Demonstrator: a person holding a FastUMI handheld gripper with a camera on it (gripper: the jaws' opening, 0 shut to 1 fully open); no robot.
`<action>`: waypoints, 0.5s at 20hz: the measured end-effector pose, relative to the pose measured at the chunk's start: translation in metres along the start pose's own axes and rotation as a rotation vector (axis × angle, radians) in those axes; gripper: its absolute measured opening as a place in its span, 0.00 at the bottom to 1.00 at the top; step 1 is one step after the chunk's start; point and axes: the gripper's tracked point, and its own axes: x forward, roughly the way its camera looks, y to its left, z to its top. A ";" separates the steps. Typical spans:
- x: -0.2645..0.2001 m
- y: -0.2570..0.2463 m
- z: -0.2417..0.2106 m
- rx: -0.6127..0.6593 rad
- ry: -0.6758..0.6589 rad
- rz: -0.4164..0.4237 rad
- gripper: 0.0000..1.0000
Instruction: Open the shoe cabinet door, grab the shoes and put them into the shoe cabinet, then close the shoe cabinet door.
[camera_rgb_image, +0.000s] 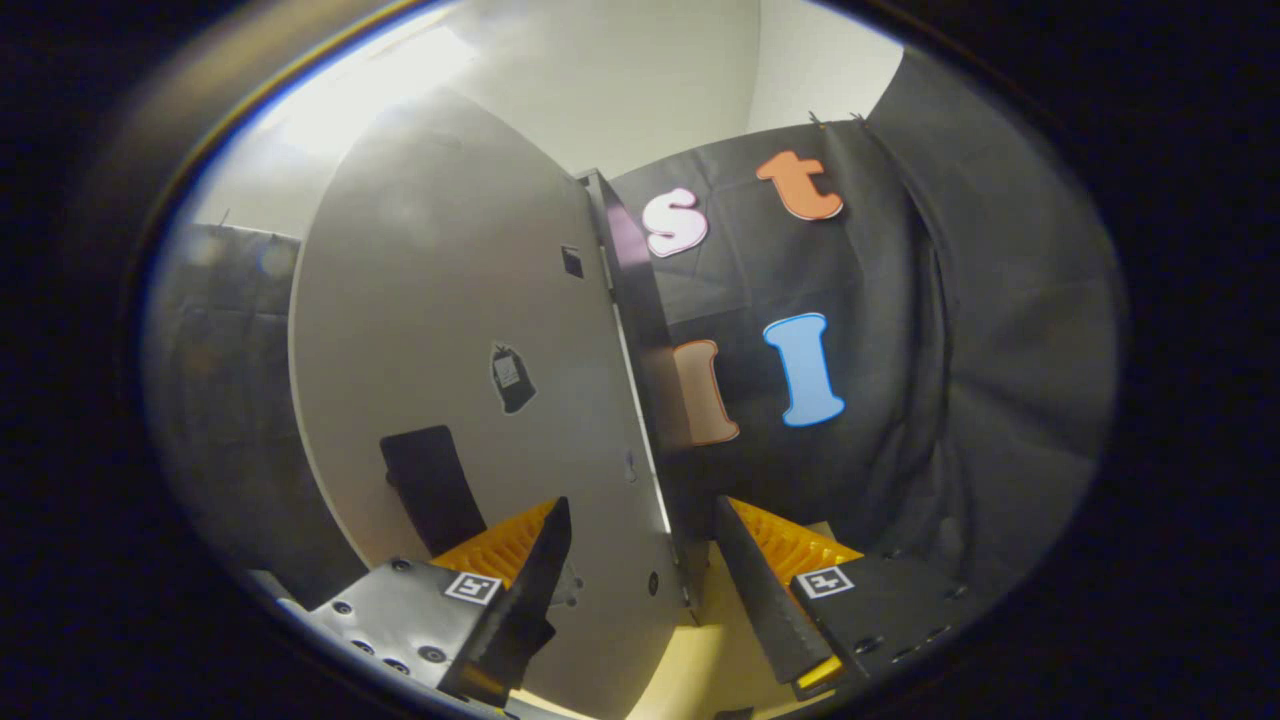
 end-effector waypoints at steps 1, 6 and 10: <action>0.001 0.004 -0.002 0.001 0.002 0.008 0.93; 0.006 0.024 -0.003 -0.021 -0.005 0.040 0.93; 0.011 0.040 -0.007 -0.038 -0.006 0.072 0.93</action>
